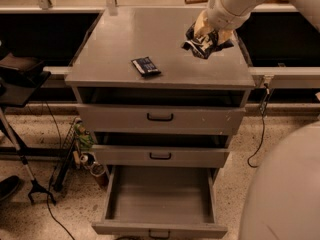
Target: Pick blue chip bag from bottom drawer and place on counter
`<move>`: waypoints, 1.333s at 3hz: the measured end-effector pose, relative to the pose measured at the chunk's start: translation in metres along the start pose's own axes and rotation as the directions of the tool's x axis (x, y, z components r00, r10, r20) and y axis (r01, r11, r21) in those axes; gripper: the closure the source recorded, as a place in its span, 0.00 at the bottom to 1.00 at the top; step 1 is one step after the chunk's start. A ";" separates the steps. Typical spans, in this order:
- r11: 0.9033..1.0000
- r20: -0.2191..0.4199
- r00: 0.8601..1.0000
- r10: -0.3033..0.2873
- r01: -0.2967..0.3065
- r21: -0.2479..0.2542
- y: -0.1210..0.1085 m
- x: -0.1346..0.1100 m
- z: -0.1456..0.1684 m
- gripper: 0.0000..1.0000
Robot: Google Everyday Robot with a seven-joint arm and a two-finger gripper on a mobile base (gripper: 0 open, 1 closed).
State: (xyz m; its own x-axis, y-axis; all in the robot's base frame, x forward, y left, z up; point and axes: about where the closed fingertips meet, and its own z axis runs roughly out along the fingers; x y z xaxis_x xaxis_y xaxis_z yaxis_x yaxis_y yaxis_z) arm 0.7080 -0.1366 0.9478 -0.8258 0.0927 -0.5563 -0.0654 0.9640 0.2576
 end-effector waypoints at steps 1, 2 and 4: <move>1.000 -0.028 0.999 -0.025 0.025 -0.008 0.017 0.004 0.021 0.58; 0.999 -0.048 0.998 -0.042 0.041 -0.015 0.026 0.009 0.035 0.35; 0.998 -0.035 0.998 -0.058 0.057 -0.018 0.035 0.023 0.040 0.00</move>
Offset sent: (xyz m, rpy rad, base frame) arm 0.0149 0.0479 -0.0374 -0.0207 0.0480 0.0742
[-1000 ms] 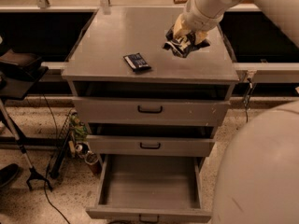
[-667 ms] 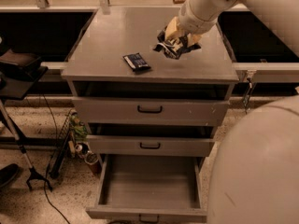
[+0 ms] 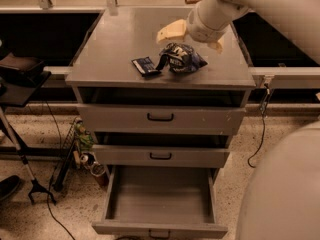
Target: Pick blue chip bag from bottom drawer and place on counter
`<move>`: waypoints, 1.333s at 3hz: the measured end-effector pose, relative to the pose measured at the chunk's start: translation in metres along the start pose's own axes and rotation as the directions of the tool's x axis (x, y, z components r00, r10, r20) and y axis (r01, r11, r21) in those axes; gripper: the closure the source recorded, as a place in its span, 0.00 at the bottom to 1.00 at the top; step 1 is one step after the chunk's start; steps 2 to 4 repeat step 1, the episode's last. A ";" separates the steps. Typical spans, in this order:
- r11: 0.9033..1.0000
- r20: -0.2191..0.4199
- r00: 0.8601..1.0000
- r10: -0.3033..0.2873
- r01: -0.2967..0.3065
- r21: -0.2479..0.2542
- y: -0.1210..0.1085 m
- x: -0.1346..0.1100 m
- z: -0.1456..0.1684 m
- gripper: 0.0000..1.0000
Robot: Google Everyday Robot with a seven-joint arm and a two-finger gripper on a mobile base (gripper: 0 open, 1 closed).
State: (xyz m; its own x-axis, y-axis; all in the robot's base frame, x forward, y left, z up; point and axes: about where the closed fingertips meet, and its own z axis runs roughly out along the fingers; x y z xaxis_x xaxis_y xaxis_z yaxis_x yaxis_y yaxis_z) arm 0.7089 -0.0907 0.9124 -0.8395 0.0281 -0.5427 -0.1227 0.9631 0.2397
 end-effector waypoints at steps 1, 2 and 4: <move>1.000 0.001 1.000 0.000 0.000 0.000 0.000 0.000 0.000 0.00; 1.000 0.001 1.000 0.000 0.000 0.000 0.000 0.000 0.000 0.00; 1.000 0.001 1.000 0.000 0.000 0.000 0.000 0.000 0.000 0.00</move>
Offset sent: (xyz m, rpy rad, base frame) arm 0.0000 0.0000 0.0000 0.0000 0.0000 0.0000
